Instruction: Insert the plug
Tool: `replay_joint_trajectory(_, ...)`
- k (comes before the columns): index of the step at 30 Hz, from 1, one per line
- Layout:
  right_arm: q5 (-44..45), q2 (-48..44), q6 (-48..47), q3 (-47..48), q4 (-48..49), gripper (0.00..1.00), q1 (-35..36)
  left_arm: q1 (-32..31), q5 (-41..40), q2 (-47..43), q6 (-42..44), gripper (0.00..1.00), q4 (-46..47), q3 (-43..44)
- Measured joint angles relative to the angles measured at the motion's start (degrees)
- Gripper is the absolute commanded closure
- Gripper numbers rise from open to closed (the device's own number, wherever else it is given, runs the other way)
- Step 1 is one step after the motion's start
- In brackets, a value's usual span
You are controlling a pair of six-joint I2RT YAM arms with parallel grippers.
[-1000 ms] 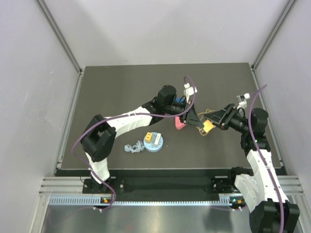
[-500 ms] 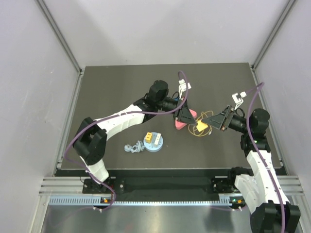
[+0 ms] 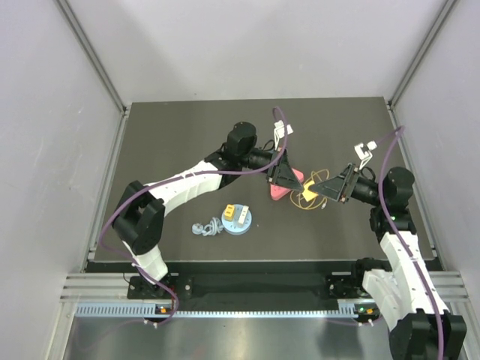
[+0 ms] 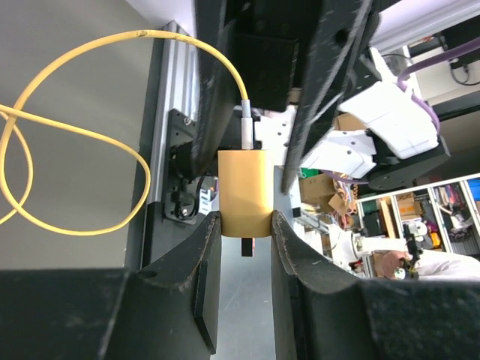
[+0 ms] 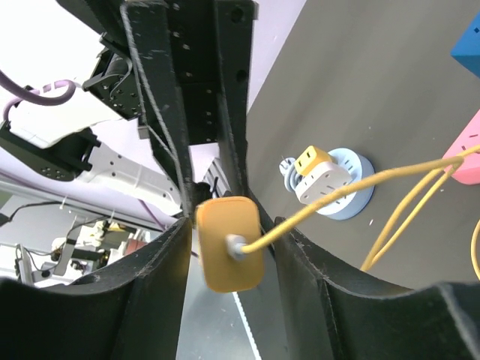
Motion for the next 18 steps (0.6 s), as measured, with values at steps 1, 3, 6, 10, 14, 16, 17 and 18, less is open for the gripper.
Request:
replay_joint_trajectory(1, 0.0, 0.3, -0.2, 0.0, -0.2, 0.54, 0.1, 0.0, 0.0, 0.0, -0.9, 1.0, 1.0, -0.1)
replay_joint_trajectory(3, 0.0, 0.6, -0.6, 0.4, -1.2, 0.56, 0.3, 0.0, 0.1, 0.0, -2.0, 1.0, 2.7, -0.3)
replay_joint_trajectory(6, -0.1, 0.7, -1.8, 1.3, -2.6, 0.75, 0.6, 0.1, 0.5, 0.4, -4.1, 1.0, 5.0, -0.9)
replay_joint_trajectory(10, -0.1, 0.5, -2.2, 1.7, -3.7, 1.0, 0.7, 0.3, 1.2, 0.9, -4.4, 0.69, 5.5, -0.9)
replay_joint_trajectory(14, 1.2, -0.1, -3.3, 1.7, -6.6, 1.0, 0.7, 0.5, -0.7, 1.0, -1.9, 0.29, 2.5, -0.6)
replay_joint_trajectory(16, 3.6, -0.6, -4.7, 2.7, -10.1, 1.0, 0.7, 1.2, -2.4, 1.0, -0.9, 0.22, 0.7, -0.5)
replay_joint_trajectory(17, 5.2, -0.8, -5.6, 3.6, -12.3, 1.0, 0.8, 1.8, -3.4, 1.0, -0.6, 0.22, -0.2, -0.5)
replay_joint_trajectory(18, 7.1, -0.8, -6.6, 4.9, -14.6, 1.0, 0.8, 2.4, -4.1, 1.0, -0.3, 0.21, -1.0, -0.5)
